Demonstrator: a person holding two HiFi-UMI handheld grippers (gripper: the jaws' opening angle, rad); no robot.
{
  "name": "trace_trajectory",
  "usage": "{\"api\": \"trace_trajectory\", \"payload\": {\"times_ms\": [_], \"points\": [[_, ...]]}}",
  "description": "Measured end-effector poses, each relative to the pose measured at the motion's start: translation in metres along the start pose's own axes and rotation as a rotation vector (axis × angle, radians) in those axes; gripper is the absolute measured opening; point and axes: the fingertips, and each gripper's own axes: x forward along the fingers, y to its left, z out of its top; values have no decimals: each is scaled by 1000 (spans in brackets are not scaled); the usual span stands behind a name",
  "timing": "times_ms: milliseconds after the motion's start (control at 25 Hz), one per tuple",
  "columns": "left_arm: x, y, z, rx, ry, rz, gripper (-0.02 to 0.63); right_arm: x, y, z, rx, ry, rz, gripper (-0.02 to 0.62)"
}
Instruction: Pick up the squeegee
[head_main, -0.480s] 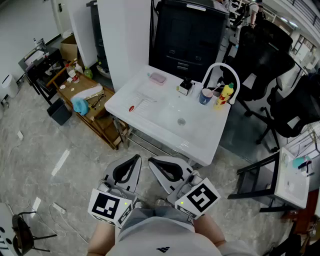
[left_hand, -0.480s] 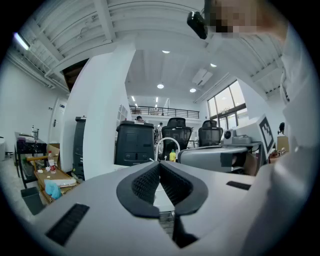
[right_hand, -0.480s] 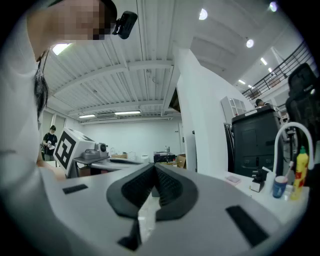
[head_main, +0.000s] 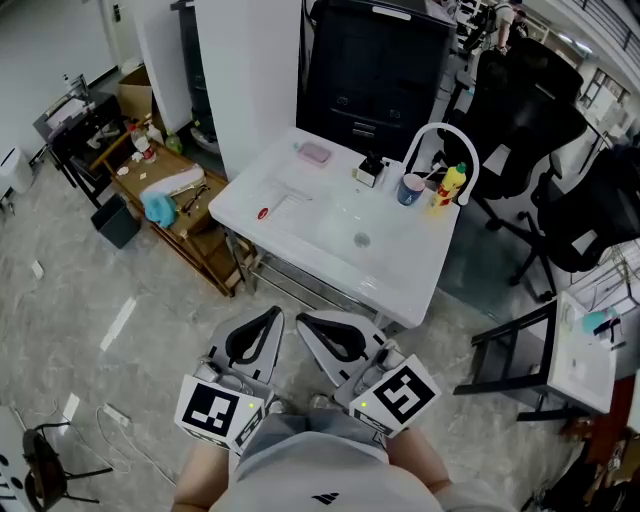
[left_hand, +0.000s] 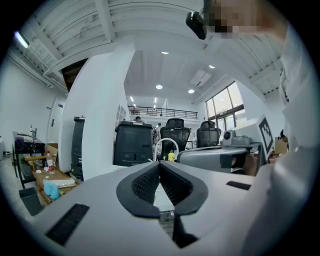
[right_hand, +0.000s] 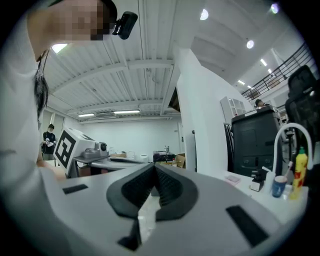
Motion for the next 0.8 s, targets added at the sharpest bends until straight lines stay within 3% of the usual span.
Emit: {"api": "trace_trajectory", "payload": {"times_ms": [800], "points": [[-25, 36, -8, 14, 8, -40, 12, 24, 17, -2, 58, -27, -104, 9]]}}
